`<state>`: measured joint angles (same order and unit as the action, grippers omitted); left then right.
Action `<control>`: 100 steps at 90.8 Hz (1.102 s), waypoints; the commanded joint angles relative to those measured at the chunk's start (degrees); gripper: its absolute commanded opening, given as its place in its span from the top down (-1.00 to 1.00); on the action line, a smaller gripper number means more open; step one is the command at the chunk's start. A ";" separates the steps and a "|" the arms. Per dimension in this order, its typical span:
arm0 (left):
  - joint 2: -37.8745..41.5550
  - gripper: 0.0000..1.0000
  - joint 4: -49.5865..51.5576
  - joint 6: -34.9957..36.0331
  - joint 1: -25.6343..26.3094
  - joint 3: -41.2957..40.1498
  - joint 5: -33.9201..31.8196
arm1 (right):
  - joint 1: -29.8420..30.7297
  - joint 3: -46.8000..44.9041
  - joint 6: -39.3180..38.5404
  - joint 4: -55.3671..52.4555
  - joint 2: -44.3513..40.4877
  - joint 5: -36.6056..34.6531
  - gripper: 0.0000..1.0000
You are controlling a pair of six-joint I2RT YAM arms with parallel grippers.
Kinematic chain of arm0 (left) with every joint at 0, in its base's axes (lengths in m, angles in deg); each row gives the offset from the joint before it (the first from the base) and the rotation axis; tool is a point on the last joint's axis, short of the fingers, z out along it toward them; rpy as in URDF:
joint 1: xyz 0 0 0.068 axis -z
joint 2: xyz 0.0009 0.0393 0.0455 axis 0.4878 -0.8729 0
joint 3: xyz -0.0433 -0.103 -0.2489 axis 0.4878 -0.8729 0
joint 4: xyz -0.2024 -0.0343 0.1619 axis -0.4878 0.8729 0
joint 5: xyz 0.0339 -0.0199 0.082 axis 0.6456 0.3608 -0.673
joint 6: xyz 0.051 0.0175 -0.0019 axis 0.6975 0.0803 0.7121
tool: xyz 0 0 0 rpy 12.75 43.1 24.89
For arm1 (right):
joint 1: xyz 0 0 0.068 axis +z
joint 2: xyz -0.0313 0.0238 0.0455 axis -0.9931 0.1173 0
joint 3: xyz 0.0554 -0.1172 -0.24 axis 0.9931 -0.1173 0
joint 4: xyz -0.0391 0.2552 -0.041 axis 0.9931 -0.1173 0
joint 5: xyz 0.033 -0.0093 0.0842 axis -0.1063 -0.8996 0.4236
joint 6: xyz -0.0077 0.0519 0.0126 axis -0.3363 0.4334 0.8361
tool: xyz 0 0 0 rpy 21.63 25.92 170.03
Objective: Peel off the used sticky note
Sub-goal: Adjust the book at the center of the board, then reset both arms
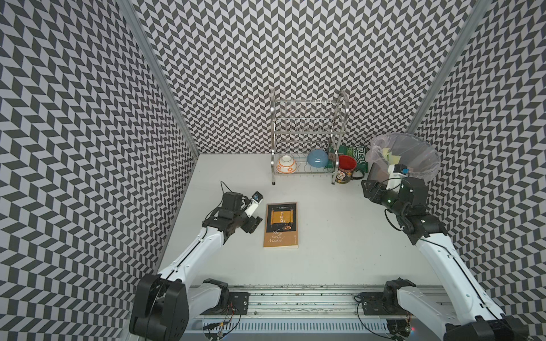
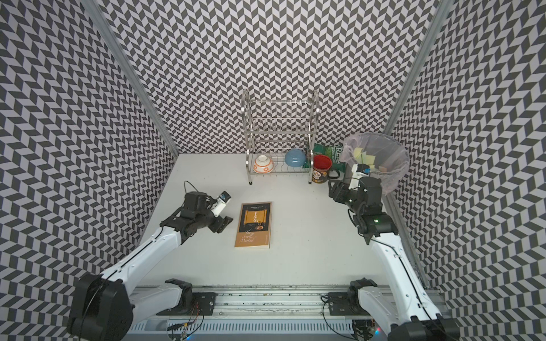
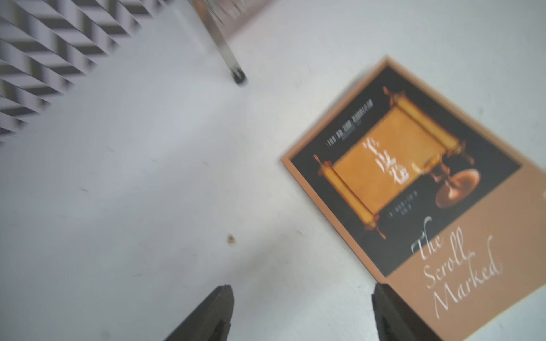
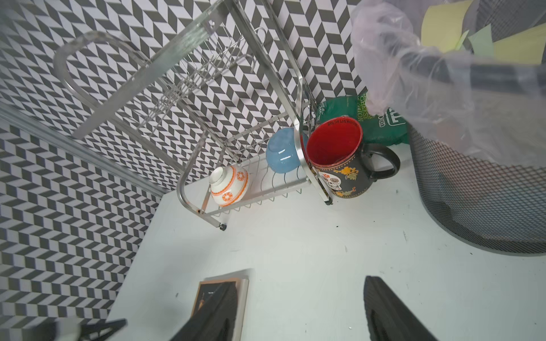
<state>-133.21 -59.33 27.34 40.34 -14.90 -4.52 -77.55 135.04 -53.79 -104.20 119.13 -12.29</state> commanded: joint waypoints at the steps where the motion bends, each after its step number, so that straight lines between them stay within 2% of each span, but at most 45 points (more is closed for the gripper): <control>1: 5.15 -0.73 -8.46 -6.93 -5.62 -1.29 5.16 | 2.25 -5.30 -4.66 8.20 -3.74 -7.39 -0.46; 3: 6.45 -0.90 -10.87 -8.19 -6.61 -2.71 5.62 | 2.87 -7.23 -5.36 9.78 -4.15 -9.41 -0.46; 6: 7.94 -0.99 -15.82 -10.35 -7.66 -5.24 5.61 | 3.72 -10.27 -6.54 12.98 -4.66 -11.90 -0.51; 11: 9.91 -1.00 -24.38 -11.70 -8.46 -9.87 4.23 | 4.79 -15.61 -7.87 18.31 -5.53 -15.60 -0.93; 13: 10.37 -1.00 -27.14 -11.45 -8.53 -11.42 3.92 | 5.11 -17.42 -7.90 20.13 -5.78 -17.04 -0.99; 19: 10.90 -1.00 -35.41 -10.00 -8.81 -16.13 2.58 | 5.55 -21.87 -8.65 24.99 -6.48 -20.84 -1.00; 25: 10.39 -1.00 -45.40 -12.77 -9.48 -20.54 -0.48 | 6.62 -26.31 -10.52 31.05 -7.63 -23.44 -1.00; 33: 8.53 -1.00 -55.62 -15.07 -10.73 -25.47 1.32 | 7.39 -31.69 -13.86 40.41 -9.10 -24.31 -0.99; 43: 2.96 -1.00 -72.46 -15.98 -10.78 -32.57 -0.85 | 7.44 -35.21 -17.26 47.18 -7.87 -22.70 -0.99; 51: -4.18 -1.00 -86.03 -18.24 -10.94 -34.85 -3.30 | 7.40 -34.41 -18.56 47.62 -5.16 -22.19 -1.00; 63: -14.25 -1.00 -91.82 -21.33 -12.35 -33.45 -2.03 | 7.45 -32.14 -19.09 49.13 -1.56 -22.73 -1.00; 69: -18.39 -1.00 -97.04 -22.28 -13.07 -33.39 -1.91 | 7.38 -32.17 -19.08 51.34 -0.10 -24.03 -1.00; 82: -27.36 -1.00 -101.94 -23.81 -13.58 -30.79 -3.24 | 6.06 -32.46 -21.81 58.12 5.13 -26.66 -1.00; 89: -25.27 -1.00 -91.15 -23.62 -13.53 -27.15 -3.53 | 4.23 -31.83 -23.72 61.63 9.40 -27.02 -1.00; 95: -27.11 -1.00 -93.92 -24.17 -13.71 -27.01 -3.98 | 2.24 -31.02 -23.94 63.33 12.71 -26.09 -1.00; 100: -25.87 -1.00 -90.02 -24.02 -13.58 -26.05 -4.34 | 0.55 -30.95 -23.79 66.52 15.60 -24.50 -0.99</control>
<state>-159.72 -151.15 4.46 26.92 -42.90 -7.51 -74.31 102.63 -75.82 -47.72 130.43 -37.31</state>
